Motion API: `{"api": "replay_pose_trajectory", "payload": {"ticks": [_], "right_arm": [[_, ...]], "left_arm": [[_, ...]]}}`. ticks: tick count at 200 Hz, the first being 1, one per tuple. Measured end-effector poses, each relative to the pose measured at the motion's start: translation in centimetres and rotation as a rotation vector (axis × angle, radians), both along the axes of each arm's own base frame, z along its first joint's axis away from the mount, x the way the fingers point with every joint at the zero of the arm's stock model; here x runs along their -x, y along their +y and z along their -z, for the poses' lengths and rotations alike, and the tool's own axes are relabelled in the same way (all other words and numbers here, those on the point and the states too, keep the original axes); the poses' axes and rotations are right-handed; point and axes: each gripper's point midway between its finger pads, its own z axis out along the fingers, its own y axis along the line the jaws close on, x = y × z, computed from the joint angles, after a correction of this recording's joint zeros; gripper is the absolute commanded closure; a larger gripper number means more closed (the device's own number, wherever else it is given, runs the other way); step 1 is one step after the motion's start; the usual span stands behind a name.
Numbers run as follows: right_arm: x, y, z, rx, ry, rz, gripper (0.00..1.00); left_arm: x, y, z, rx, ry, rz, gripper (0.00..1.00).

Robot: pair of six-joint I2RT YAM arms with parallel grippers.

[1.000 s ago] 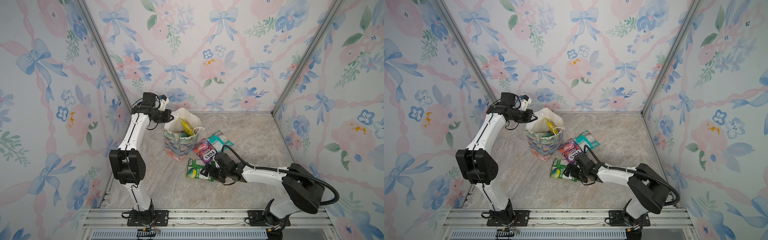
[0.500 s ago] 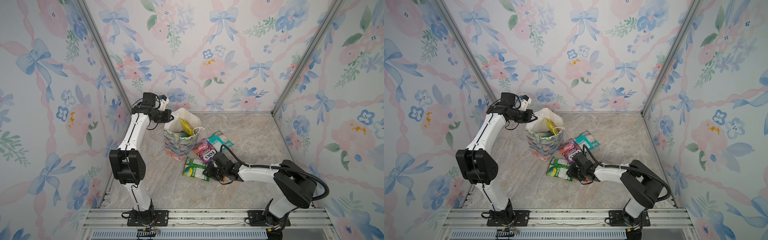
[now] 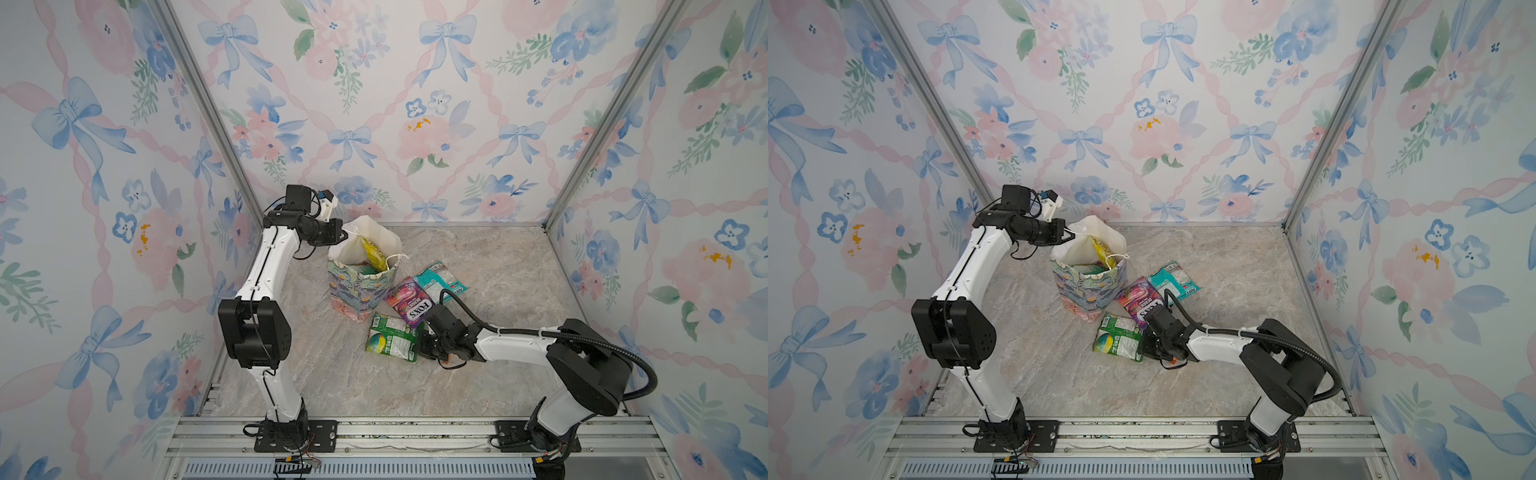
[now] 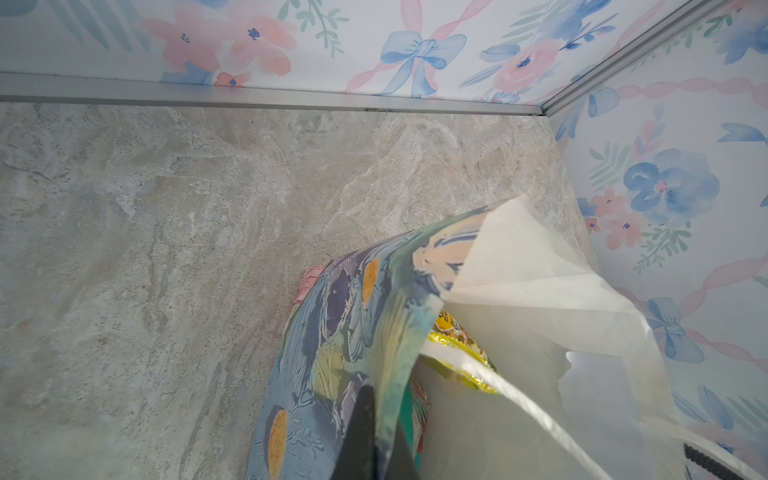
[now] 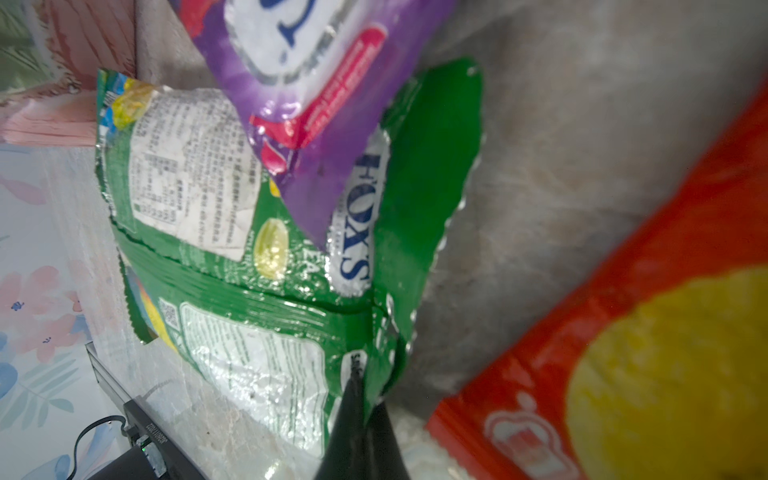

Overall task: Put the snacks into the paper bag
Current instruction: 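Lower the right gripper onto the green Fox's tea packet and grasp it, then lift the green Fox's tea packet with the right gripper above the bag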

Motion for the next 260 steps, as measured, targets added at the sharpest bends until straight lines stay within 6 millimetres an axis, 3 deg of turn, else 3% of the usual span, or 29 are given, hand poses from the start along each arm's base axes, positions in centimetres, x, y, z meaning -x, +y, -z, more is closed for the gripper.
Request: {"api": "replay_pose_trajectory", "payload": {"ticks": [119, 191, 260], "right_arm": [[-0.5, 1.1, -10.1, 0.065, -0.244, -0.229, 1.00], [-1.2, 1.3, -14.9, 0.061, -0.334, -0.290, 1.00], [-3.7, -0.1, -22.7, 0.063, -0.475, -0.267, 1.00]], "left_arm": [[0.0, 0.0, 0.0, 0.000, 0.000, 0.000, 1.00], [0.0, 0.0, 0.0, 0.000, 0.000, 0.000, 1.00], [0.0, 0.0, 0.0, 0.000, 0.000, 0.000, 1.00]]}}
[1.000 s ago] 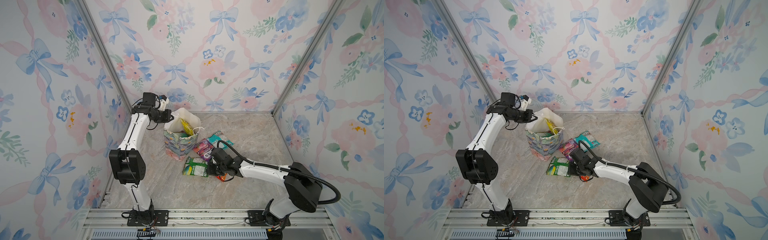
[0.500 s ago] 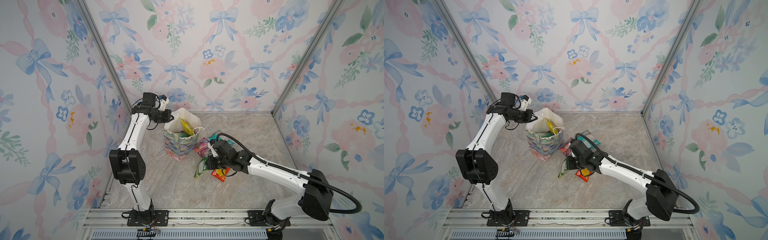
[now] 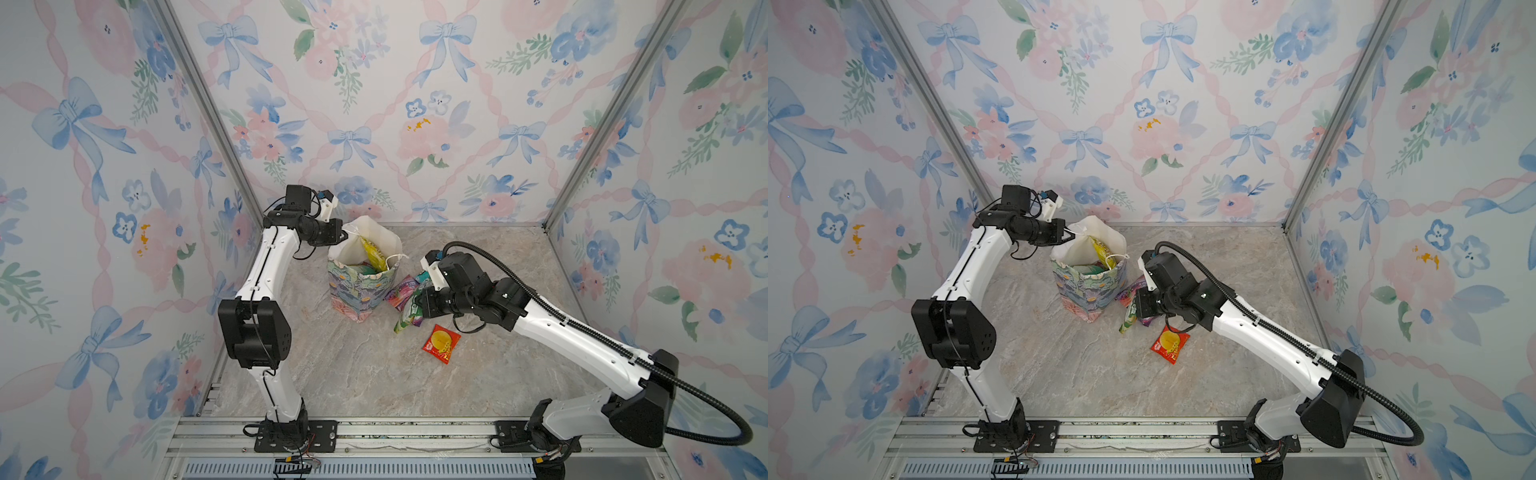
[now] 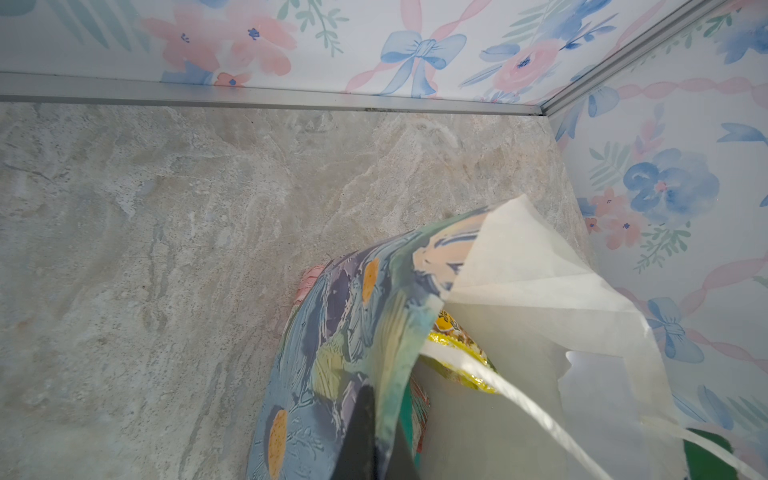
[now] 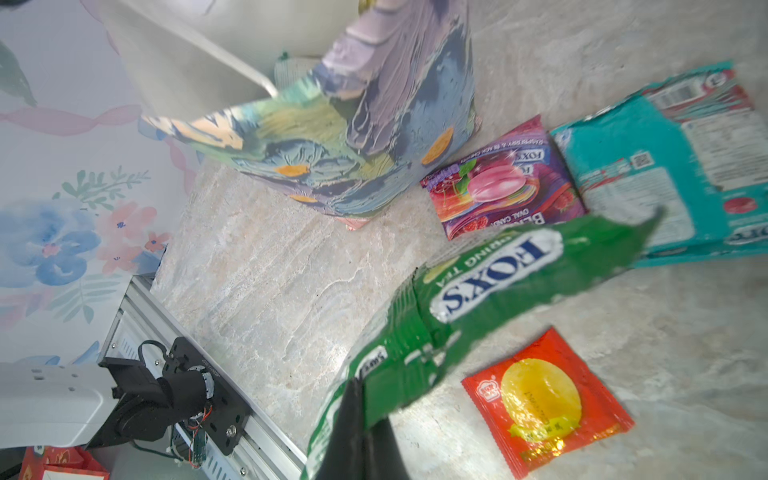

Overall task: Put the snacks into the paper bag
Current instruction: 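Lift the green Fox's tea packet with the right gripper above the bag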

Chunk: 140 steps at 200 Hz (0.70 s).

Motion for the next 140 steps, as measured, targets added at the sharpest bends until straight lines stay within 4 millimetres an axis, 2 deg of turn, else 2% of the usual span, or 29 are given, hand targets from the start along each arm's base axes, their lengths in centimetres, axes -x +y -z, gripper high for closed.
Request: {"api": "replay_pose_trajectory", "payload": {"ticks": [57, 90, 140], "right_arm": [[-3.3, -2.4, -4.3, 0.017, -0.127, 0.057, 1.00], [-5.4, -3.5, -6.2, 0.023, -0.183, 0.099, 1.00], [-9.0, -3.3, -10.1, 0.025, -0.289, 0.118, 1.00]], "left_arm": [[0.0, 0.0, 0.0, 0.000, 0.000, 0.000, 1.00], [0.0, 0.0, 0.0, 0.000, 0.000, 0.000, 1.00], [0.0, 0.0, 0.0, 0.000, 0.000, 0.000, 1.00]]}}
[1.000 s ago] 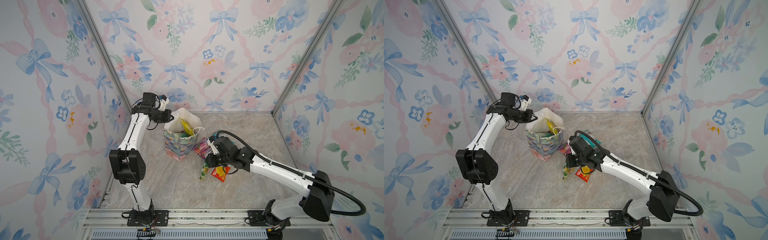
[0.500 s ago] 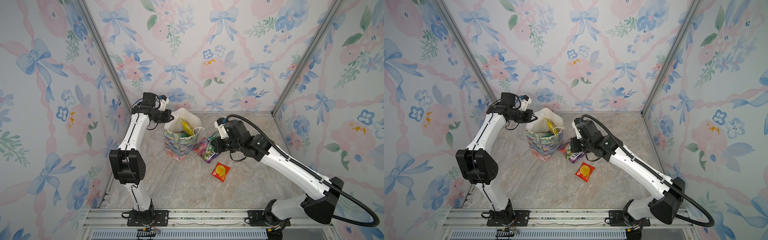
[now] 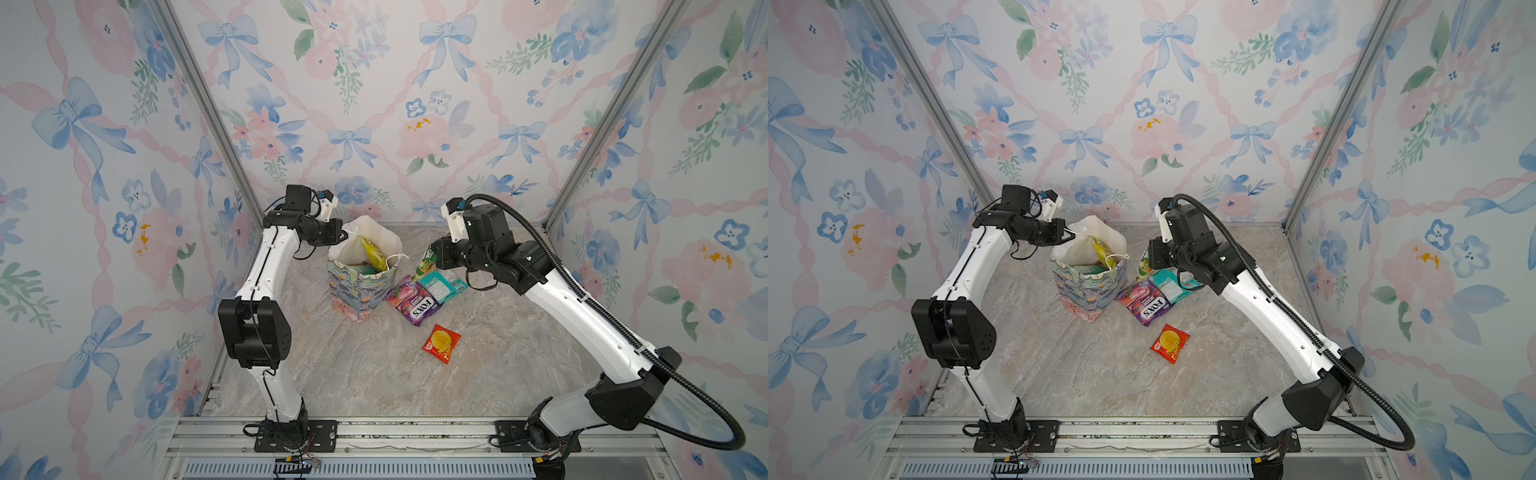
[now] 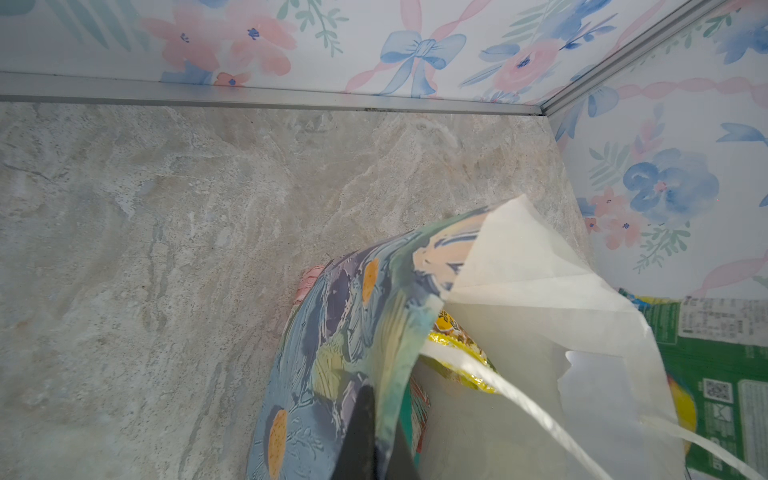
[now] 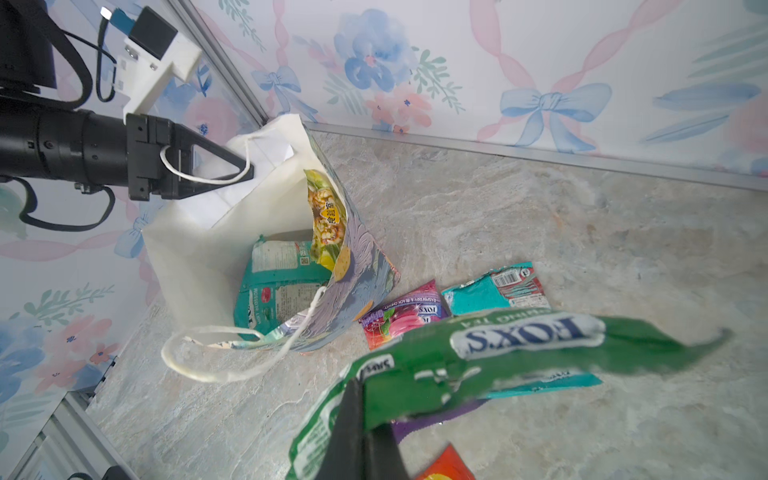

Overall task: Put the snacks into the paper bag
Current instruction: 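Lift the green Fox's tea packet with the right gripper above the bag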

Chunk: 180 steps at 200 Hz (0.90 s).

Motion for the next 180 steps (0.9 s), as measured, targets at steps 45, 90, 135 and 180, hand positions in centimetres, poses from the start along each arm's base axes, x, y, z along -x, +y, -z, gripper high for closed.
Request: {"api": "replay_pose_trajectory", "payload": {"ticks": [45, 90, 135, 180], "right_arm": [[-2.5, 1.1, -3.5, 0.015, -0.100, -0.012, 1.00], [-4.8, 2.4, -6.1, 0.041, -0.175, -0.025, 1.00], [-6.8, 3.8, -8.7, 0.025, -0.240, -0.031, 1.00], [-6.9, 6.0, -9.8, 0.004, -0.273, -0.076, 1.00]], "left_arm": [[0.0, 0.0, 0.0, 0.001, 0.000, 0.000, 1.00], [0.0, 0.0, 0.0, 0.002, 0.000, 0.002, 1.00], [0.0, 0.0, 0.0, 0.002, 0.000, 0.002, 1.00], [0.0, 0.0, 0.0, 0.003, 0.000, 0.002, 1.00]]}}
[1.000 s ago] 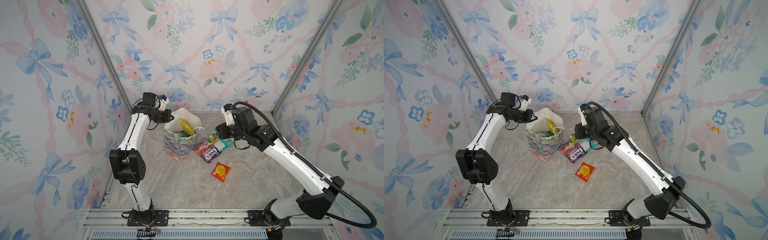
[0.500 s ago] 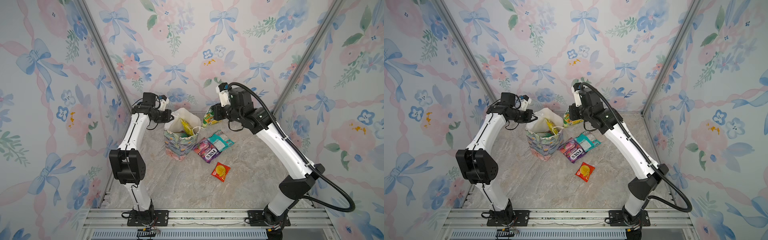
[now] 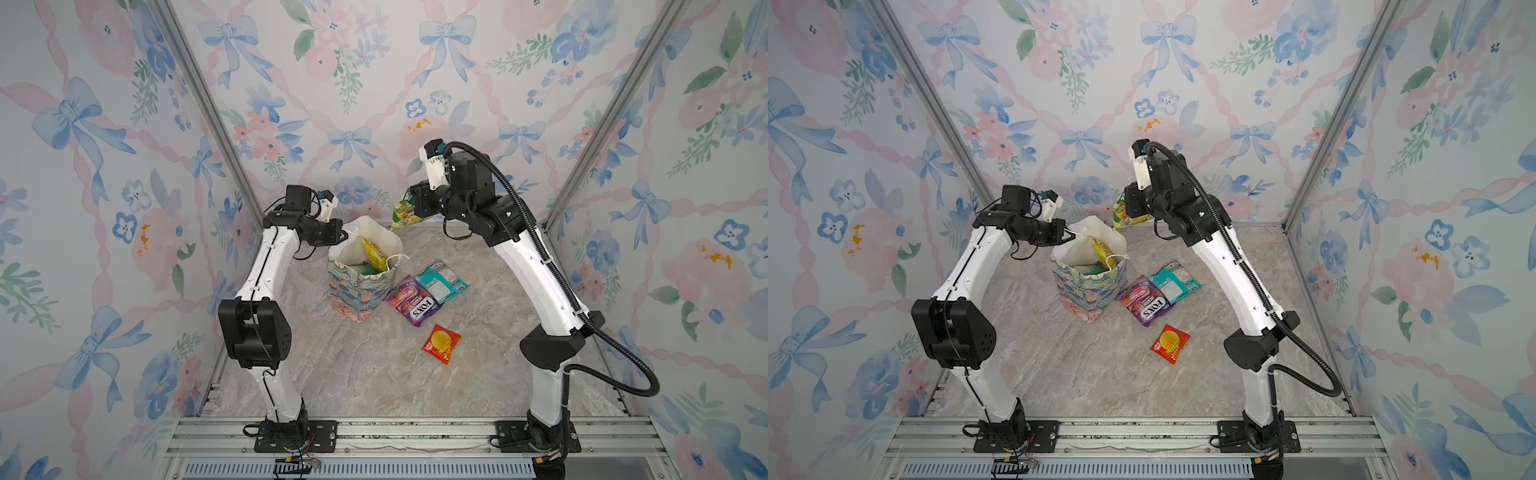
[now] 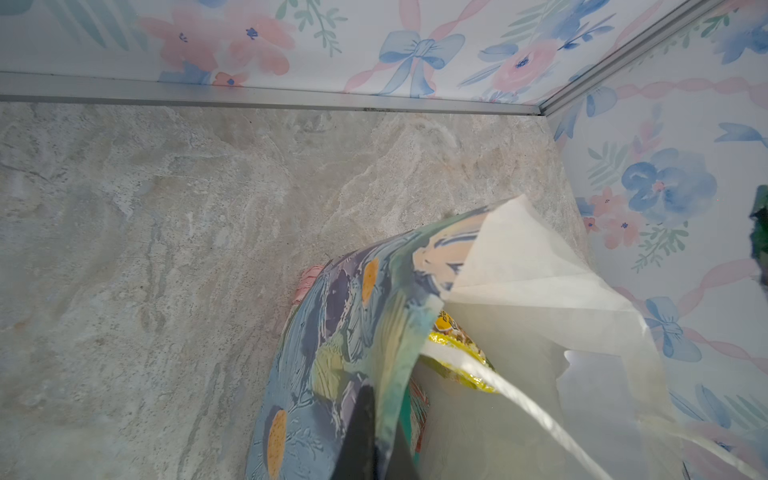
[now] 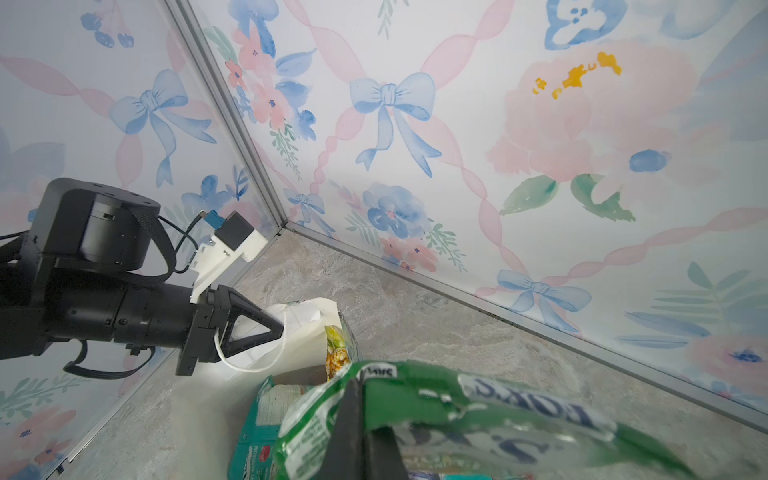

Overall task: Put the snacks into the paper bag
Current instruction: 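Lift the green Fox's tea packet with the right gripper above the bag, then lower the green packet into the bag and open the right gripper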

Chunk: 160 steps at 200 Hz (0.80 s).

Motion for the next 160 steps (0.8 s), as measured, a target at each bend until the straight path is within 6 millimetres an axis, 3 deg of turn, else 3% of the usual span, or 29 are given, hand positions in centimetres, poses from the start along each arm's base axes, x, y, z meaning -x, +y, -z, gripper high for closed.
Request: {"api": "replay_pose_trajectory", "payload": {"ticks": [101, 160], "right_arm": [[5.8, 7.2, 2.3, 0.056, 0.034, -0.169, 1.00], [6.0, 9.1, 5.8, 0.122, 0.075, -0.164, 1.00]], "left_arm": [[0.0, 0.0, 0.0, 0.000, 0.000, 0.000, 1.00], [0.0, 0.0, 0.0, 0.000, 0.000, 0.000, 1.00]]}}
